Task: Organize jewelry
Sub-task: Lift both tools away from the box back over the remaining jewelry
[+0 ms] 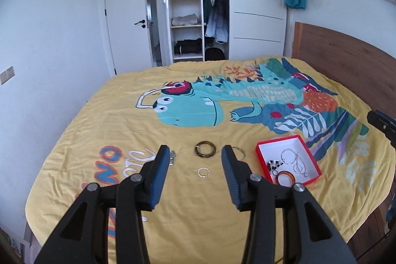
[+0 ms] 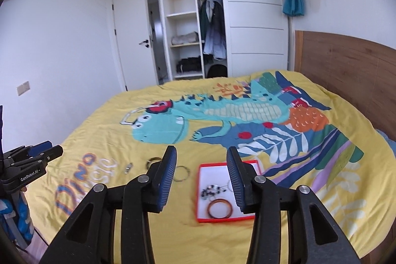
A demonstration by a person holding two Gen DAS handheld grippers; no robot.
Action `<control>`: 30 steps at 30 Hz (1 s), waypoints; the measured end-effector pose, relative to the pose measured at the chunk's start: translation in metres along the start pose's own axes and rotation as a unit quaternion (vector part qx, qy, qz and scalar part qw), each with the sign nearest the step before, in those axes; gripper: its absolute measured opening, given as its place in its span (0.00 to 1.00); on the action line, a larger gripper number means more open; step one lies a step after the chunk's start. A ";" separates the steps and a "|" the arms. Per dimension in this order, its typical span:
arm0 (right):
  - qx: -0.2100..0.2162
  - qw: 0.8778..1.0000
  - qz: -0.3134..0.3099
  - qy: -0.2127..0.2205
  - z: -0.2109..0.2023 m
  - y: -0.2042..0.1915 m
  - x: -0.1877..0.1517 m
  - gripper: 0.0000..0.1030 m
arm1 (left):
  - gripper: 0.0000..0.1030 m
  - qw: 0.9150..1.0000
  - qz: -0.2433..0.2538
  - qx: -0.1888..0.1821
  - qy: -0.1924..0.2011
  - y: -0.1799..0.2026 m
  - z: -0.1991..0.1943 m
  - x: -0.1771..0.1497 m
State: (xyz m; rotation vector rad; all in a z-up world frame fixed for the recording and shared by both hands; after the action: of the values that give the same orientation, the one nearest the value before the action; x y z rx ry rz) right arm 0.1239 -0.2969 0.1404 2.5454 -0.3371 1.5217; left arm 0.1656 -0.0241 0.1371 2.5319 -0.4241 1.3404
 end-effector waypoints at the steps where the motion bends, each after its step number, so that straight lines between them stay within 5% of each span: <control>1: 0.001 1.000 -0.003 0.003 -0.006 -0.004 -0.001 0.42 | 0.43 1.000 -0.002 0.001 0.002 -0.002 -0.004 -0.001; 10: 0.010 0.999 -0.026 0.019 -0.034 -0.031 -0.003 0.50 | 0.50 0.999 -0.041 0.005 0.020 -0.032 -0.031 -0.008; 30: -0.006 0.999 -0.028 -0.034 0.006 -0.050 -0.047 0.59 | 0.50 0.997 -0.050 0.037 0.035 -0.036 -0.010 -0.032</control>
State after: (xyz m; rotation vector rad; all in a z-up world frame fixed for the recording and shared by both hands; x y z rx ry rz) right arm 0.1205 -0.2448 0.0952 2.5788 -0.2804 1.4127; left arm 0.1541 0.0175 0.1125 2.5184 -0.2349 1.4274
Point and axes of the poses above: each gripper's, at about its wrist camera, not at the fingertips, and z roughly the way its jaws point, y to its right, x to its top, the point moved 5 cm from there along z, roughly the way its jaws point, and after that the axes turned 12 degrees about -x, right-handed, at the moved point
